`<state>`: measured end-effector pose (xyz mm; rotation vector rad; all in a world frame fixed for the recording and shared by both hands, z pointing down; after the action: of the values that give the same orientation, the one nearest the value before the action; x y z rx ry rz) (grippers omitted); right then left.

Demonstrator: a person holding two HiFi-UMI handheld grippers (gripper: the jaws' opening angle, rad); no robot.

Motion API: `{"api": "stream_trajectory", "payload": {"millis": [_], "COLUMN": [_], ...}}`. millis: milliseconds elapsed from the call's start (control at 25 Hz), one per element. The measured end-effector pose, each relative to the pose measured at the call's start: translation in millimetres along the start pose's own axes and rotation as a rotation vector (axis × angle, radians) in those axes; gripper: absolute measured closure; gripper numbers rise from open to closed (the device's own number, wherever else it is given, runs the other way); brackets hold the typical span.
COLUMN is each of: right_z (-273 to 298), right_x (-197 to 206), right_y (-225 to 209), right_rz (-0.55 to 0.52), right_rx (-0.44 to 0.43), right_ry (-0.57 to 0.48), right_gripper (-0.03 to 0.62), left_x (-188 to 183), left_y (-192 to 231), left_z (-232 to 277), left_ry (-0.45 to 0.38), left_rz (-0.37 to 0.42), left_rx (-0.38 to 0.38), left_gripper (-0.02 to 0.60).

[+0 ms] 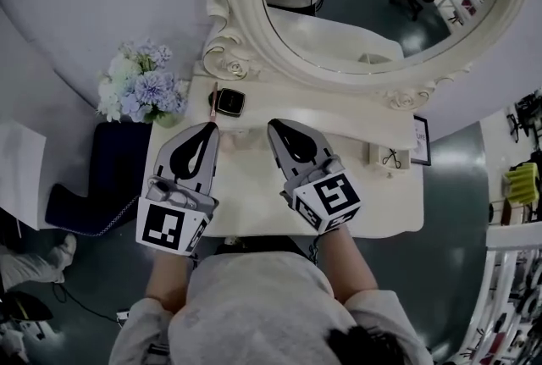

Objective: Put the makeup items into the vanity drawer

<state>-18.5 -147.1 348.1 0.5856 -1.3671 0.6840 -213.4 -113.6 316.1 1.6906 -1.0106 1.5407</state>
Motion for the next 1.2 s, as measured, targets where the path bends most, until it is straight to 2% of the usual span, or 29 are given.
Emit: {"api": "stream_trajectory", "payload": {"millis": [320, 720, 760, 800, 920, 1040, 1200], "right_z": [49, 91, 96, 101, 115, 131, 152], "right_x": [20, 67, 72, 77, 90, 99, 103], "right_y": [-28, -37, -37, -37, -39, -43, -51], "right_rz": [-0.04, -0.041, -0.05, -0.062, -0.116, -0.155, -0.202], "right_rx": [-0.123, -0.309, -0.33, -0.353, -0.407, -0.439, -0.472], "right_ry": [0.153, 0.335, 0.355, 0.374, 0.419, 0.458, 0.488], "right_gripper": [0.571, 0.566, 0.542, 0.467, 0.422, 0.377, 0.328], "left_x": [13, 29, 30, 31, 35, 44, 46], "left_y": [13, 23, 23, 24, 24, 23, 25], "left_z": [9, 2, 2, 1, -2, -13, -24], "left_ry": [0.05, 0.113, 0.117, 0.121, 0.148, 0.235, 0.271], "left_rz": [-0.012, -0.034, -0.036, -0.036, -0.036, -0.044, -0.041], "left_rx": [-0.084, -0.187, -0.195, -0.203, -0.224, -0.238, -0.278], "left_gripper": [0.575, 0.575, 0.575, 0.575, 0.575, 0.575, 0.575]}}
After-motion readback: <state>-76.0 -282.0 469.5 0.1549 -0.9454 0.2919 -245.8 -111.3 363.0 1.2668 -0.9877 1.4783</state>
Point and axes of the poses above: the fingertips, and each gripper's own axes: z forward along the fingers, y to its left, x out of its underside, the point moved 8 cm from there along -z, backward along the fingers, and after that the axes turned 1 degree about z, right-handed, at the moved point
